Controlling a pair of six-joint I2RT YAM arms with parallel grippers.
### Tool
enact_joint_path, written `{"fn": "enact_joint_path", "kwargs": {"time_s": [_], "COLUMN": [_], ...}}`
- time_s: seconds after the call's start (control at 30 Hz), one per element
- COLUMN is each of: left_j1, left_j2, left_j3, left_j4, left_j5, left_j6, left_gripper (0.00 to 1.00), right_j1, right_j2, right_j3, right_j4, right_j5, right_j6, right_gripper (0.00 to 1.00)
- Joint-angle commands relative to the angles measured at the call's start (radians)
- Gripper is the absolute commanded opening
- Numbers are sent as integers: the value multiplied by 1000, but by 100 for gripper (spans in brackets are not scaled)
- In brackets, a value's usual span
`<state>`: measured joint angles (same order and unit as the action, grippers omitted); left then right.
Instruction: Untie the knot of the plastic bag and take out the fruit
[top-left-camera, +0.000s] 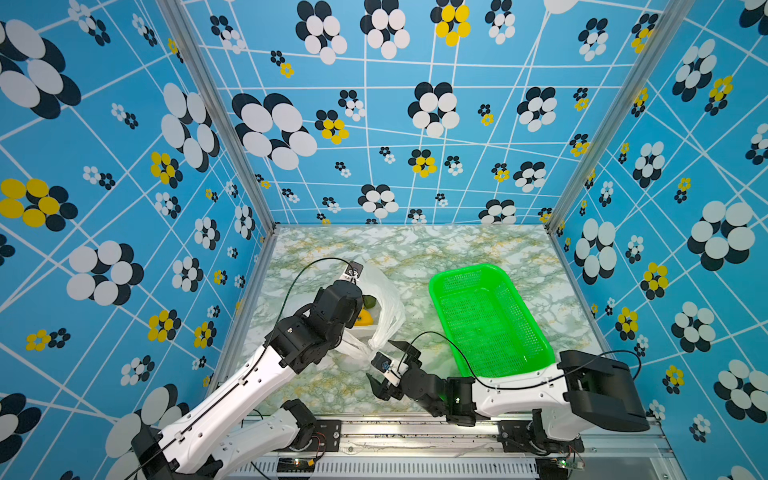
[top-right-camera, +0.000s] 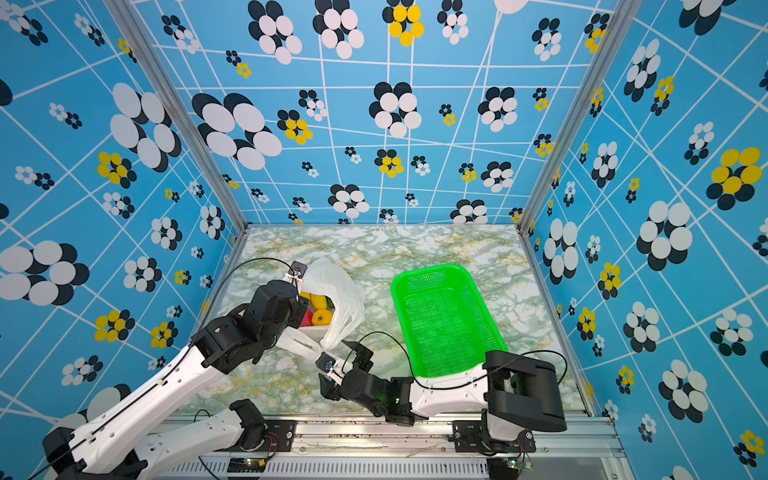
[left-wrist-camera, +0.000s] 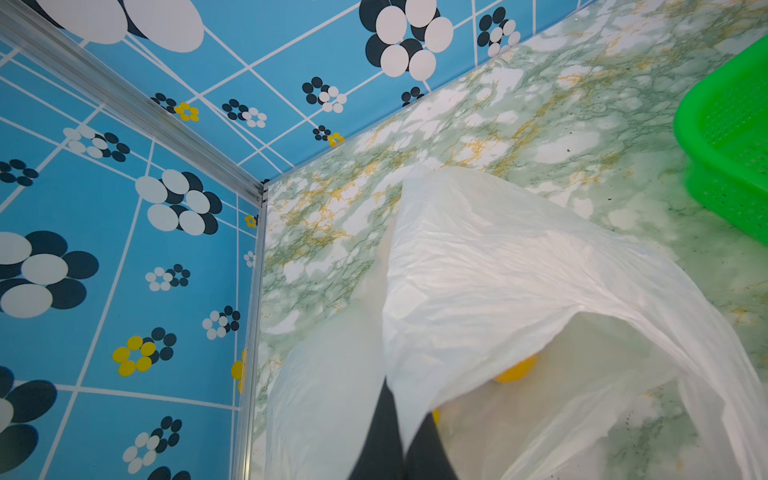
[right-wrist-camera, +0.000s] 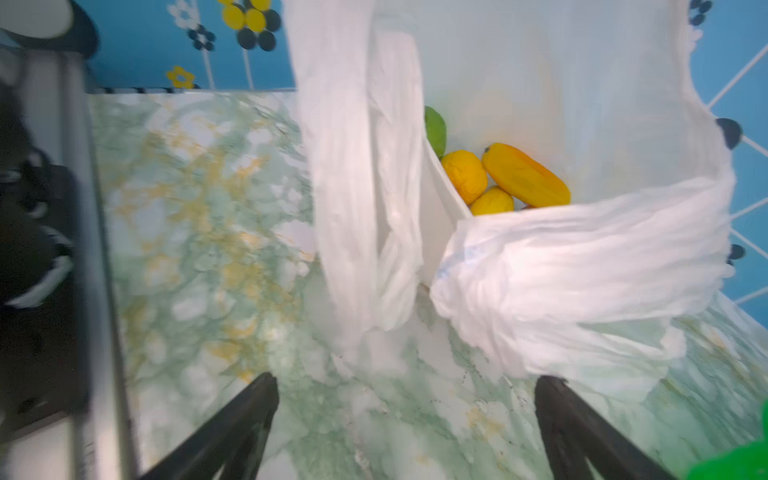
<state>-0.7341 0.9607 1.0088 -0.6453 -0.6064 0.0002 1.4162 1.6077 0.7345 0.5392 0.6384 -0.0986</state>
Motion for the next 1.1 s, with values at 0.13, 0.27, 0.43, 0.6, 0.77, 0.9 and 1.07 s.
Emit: {"fn": "enact_joint_path", "kwargs": {"time_s": [0.13, 0.27, 0.43, 0.6, 0.77, 0.9, 1.07], "left_j1": [-64, -129, -177, -177, -178, -178, -177], "left_j2": [-25, -31, -82, -119, -163, -175, -156], "left_j3": [2, 6, -38, -46, -42, -49, -39], "left_j4": [-80, -117, -79, -42, -50, -33, -43], "left_j5": [-67, -129, -126, -88, -60, -55, -70], "left_j6": [-24, -46, -34, -31, -52, -38, -35], "left_gripper": [0, 0, 0, 0, 0, 0, 0], "right_j1": [-106, -117, -155, -93, -83, -79, -18], "right_j2": [-31, -61, -87, -112, -201, -330, -339], "right_j3": [51, 28, 60, -79, -178, -268, -317], "right_j4": [69, 135, 33, 221, 230, 150, 149], "right_j5": [210, 222, 148, -270, -219, -264, -285], "right_j6": [85, 34, 97, -51, -23, 14, 19], "right_gripper": [82, 86, 82, 88, 90, 86, 57]}}
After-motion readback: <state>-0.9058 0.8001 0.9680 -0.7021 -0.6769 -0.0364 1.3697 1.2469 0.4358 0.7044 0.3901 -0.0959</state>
